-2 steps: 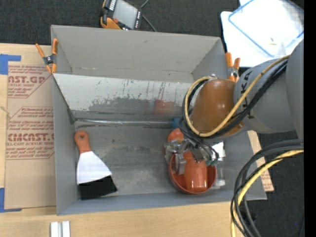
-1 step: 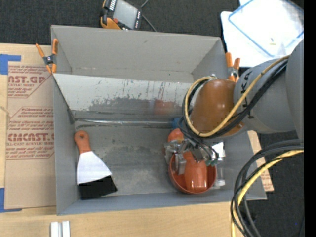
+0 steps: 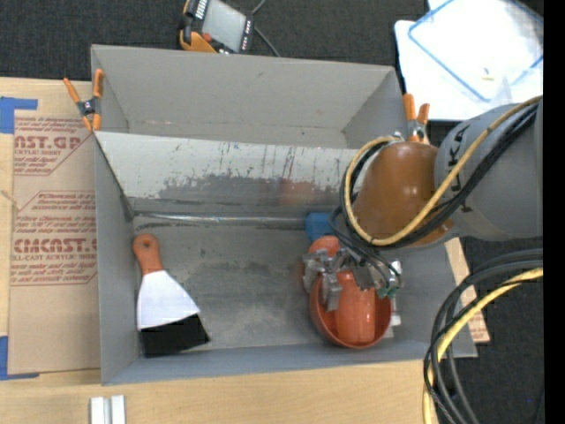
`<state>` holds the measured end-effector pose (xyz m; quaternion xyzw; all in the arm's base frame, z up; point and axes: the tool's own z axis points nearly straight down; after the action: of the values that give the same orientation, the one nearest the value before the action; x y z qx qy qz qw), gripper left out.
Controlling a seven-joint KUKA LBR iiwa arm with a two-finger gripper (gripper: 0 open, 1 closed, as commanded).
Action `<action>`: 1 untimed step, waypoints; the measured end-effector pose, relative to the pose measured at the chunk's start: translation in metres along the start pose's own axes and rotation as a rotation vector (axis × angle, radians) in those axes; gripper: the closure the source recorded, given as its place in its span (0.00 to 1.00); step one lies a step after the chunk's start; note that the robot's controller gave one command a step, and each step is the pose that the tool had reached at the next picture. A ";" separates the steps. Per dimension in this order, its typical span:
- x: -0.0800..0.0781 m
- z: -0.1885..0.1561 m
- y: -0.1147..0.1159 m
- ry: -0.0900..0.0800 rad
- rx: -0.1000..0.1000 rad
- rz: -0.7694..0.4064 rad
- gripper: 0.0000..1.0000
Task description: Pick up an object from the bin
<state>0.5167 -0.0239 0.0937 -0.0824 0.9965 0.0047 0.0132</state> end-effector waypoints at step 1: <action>-0.005 -0.010 0.004 0.011 -0.002 0.006 1.00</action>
Offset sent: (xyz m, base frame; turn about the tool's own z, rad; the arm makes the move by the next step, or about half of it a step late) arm -0.0013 0.0048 0.0067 -0.0185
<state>0.5209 -0.0188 0.1043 -0.0792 0.9968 0.0052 0.0077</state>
